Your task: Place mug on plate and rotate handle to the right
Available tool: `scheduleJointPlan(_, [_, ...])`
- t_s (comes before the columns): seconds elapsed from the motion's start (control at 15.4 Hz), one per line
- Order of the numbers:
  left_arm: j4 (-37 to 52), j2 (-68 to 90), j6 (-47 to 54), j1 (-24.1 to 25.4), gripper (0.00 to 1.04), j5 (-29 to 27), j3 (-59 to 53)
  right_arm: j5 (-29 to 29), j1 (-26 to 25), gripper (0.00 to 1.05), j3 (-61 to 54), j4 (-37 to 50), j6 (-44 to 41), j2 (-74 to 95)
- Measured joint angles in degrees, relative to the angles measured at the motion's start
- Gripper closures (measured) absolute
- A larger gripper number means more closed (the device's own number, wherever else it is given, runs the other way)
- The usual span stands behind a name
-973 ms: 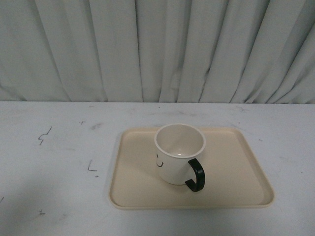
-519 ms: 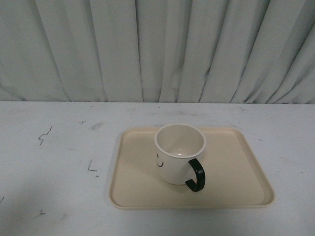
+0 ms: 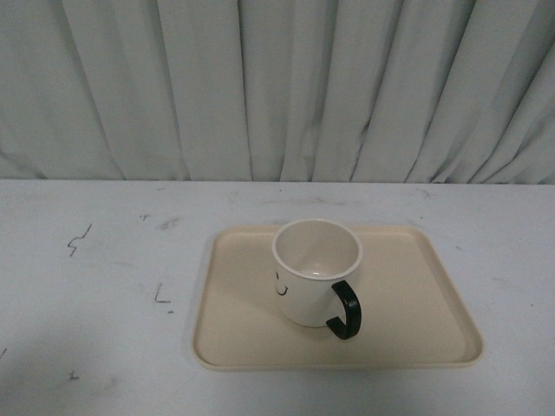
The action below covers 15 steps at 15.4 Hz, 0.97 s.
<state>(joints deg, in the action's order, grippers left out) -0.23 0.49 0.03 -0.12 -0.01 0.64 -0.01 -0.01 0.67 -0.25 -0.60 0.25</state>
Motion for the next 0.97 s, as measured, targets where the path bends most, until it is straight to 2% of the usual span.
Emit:
scheduleJointPlan(0.19, [0.0,0.0,0.0,0.0,0.25,0.0,0.0,0.0,0.0,0.06,0.0,0.0,0.0,0.0])
scheduleJointPlan(0.32, [0.0,0.0,0.0,0.0,0.06,0.0,0.0,1.6,2.0,0.06,1.1,6.5,0.0,5.8])
scheduleJointPlan(0.45, [0.0,0.0,0.0,0.0,0.07,0.0,0.0,7.9,9.3,0.06,7.3,15.9,-1.6,22.6])
scheduleJointPlan(0.58, [0.0,0.0,0.0,0.0,0.07,0.0,0.0,16.1,17.3,0.06,16.9,21.7,-5.6,39.6])
scheduleJointPlan(0.65, [0.0,0.0,0.0,0.0,0.07,0.0,0.0,18.2,19.9,0.06,22.0,19.8,-5.7,46.8])
scheduleJointPlan(0.78, [0.0,0.0,0.0,0.0,0.07,0.0,0.0,18.6,22.7,0.06,30.9,15.4,-2.9,57.9])
scheduleJointPlan(0.97, [0.0,0.0,0.0,0.0,0.07,0.0,0.0,17.1,25.0,0.06,43.1,6.0,5.2,69.0])
